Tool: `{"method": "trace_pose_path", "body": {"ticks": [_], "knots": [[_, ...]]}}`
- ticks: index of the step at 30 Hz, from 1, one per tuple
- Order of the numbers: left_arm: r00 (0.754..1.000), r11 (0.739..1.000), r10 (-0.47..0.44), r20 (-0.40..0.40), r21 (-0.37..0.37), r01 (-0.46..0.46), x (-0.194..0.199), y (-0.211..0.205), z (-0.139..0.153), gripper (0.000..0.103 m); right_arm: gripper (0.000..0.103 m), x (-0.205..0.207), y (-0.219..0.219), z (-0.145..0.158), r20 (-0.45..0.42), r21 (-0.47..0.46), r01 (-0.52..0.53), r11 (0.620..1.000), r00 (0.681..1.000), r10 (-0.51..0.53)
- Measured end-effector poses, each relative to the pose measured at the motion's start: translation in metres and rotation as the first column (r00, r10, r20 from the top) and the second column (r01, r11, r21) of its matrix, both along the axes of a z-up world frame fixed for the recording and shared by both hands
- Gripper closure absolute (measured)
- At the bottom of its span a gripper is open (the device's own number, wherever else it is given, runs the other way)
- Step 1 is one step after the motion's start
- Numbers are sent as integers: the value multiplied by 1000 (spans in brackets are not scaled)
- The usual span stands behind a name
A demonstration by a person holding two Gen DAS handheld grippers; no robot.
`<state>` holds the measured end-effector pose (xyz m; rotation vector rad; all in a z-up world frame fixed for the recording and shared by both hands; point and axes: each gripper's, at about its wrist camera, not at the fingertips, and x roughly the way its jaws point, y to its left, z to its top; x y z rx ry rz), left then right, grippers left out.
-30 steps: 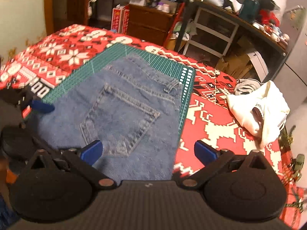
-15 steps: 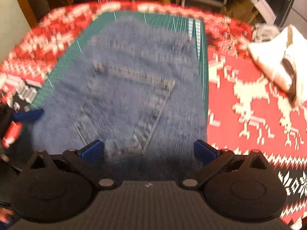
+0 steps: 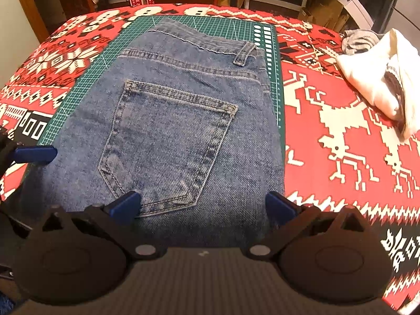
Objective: Fold clothes
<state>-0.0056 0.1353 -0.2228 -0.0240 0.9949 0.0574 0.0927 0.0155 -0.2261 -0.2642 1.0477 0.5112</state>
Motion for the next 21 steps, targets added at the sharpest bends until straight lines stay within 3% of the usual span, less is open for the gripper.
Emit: {"method": "trace_pose_path", "body": {"ticks": [9,13,17,19,21], "knots": [[997,1000,-2,-72,-1,2,9,0,4,0,4,-7,-11,1,46,76,22,997,999,-26],[995,1000,29,-99,-5,-30,12,0,18,20,18,-3,-30,14,8,156,74,985,997,-76],[995,994,81,-50,-76,-84,5,7,40,22,25,-3,-54,30,-10,245,117,962,993,-118],[994,989,107,-35,-97,-110,5,8,49,42,33,-6,-60,34,4,255,120,959,992,-125],[992,987,121,-20,-106,-123,8,7,56,51,51,-9,-62,35,6,258,120,959,992,-126]]}}
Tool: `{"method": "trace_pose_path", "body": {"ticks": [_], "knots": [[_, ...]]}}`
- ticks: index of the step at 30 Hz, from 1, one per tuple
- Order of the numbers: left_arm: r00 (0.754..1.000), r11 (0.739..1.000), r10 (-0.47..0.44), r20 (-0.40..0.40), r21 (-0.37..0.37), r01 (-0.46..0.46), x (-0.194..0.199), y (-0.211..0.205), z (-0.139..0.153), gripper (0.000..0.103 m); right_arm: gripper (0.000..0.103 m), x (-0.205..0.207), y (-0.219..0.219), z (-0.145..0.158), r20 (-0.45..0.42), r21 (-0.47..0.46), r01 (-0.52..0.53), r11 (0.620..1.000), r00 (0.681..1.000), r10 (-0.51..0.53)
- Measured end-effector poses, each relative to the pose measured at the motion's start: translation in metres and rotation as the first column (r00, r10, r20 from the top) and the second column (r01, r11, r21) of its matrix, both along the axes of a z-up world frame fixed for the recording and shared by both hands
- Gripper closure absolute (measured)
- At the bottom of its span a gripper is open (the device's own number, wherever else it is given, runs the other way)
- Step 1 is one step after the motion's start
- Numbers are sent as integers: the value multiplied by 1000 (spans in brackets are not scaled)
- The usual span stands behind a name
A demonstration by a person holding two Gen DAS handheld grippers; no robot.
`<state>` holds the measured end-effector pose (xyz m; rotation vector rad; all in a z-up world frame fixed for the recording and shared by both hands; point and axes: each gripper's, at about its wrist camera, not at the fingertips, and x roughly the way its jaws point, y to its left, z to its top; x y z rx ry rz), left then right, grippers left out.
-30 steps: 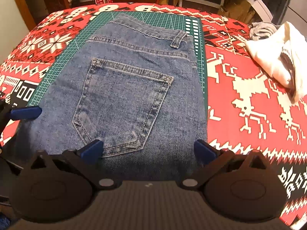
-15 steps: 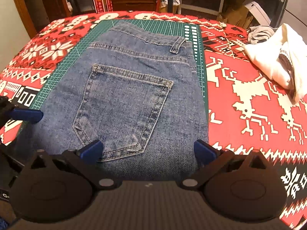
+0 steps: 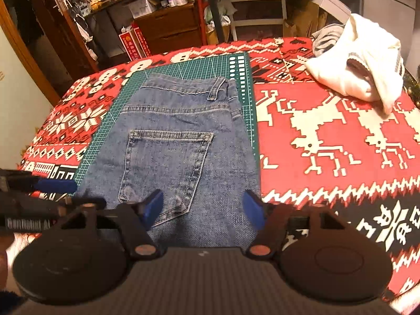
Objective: Fold clothes
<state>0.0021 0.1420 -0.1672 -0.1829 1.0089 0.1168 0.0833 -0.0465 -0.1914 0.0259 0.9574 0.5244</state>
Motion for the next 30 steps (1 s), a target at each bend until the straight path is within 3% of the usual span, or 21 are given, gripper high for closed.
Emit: {"method": "trace_pose_path", "body": {"ticks": [3,5,6,10,20,30], "knots": [[1000,999,1,-9,-41,-1,5,0,-3,67,80,-1,3,-5,-35,-8,-2,1000,999,1],[1000,997,2,-24,-75,-3,7,0,-10,76,86,-2,6,-10,-58,-18,-5,1000,998,4],[999,996,3,-33,-92,-6,7,0,-14,81,87,-2,7,-13,-73,-25,-10,1000,997,8],[996,990,8,-85,-136,-20,3,2,-35,84,88,-3,9,-22,-113,-52,-28,998,993,22],[998,979,26,-51,-200,-35,-19,14,-39,84,90,-30,-17,-20,-140,-44,-19,999,990,12],[1000,988,-9,-15,-153,7,-23,6,-39,84,90,-42,-45,-12,-162,12,34,999,986,-31]]}}
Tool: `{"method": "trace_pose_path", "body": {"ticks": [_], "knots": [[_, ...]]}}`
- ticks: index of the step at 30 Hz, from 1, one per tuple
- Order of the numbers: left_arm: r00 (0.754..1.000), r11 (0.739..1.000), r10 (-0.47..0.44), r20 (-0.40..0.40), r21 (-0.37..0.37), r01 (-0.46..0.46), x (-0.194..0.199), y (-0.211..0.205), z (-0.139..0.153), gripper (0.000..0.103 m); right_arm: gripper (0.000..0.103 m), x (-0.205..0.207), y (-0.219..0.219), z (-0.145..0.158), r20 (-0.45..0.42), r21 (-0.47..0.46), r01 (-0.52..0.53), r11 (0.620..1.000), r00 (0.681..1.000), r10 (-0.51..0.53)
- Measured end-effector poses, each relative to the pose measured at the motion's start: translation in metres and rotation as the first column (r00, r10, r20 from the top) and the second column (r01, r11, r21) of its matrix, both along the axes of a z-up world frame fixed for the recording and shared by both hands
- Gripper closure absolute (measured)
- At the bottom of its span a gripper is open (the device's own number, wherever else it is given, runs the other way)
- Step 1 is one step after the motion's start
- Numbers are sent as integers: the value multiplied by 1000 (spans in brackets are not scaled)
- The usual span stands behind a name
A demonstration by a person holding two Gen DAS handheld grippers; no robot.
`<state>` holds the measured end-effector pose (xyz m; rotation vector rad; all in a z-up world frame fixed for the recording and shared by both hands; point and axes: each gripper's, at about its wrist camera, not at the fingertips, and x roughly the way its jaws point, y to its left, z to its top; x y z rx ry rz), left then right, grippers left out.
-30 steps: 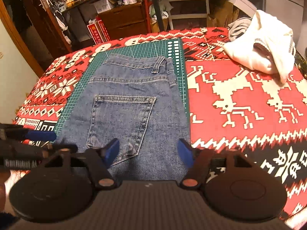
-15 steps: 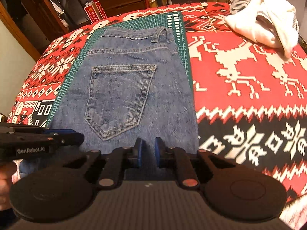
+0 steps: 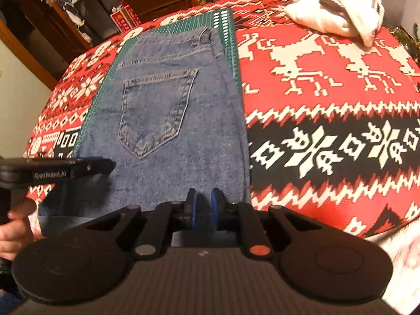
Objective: Fold clothes
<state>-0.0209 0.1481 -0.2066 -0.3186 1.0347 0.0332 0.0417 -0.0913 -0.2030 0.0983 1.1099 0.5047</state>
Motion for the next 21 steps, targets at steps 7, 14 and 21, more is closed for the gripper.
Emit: {"method": "trace_pose_path", "body": {"ticks": [7,14,21], "knots": [[1000,1000,-2,11,-15,2,-1,2,-1,84,90,34,15,18,89,61,36,997,995,-42],[1000,1000,-7,15,-6,7,-2,1,-1,84,97,62,36,-10,99,-22,52,998,994,-50],[1000,1000,-4,16,-18,4,-2,3,-1,84,95,33,-1,-17,89,-26,56,998,995,-54]]}}
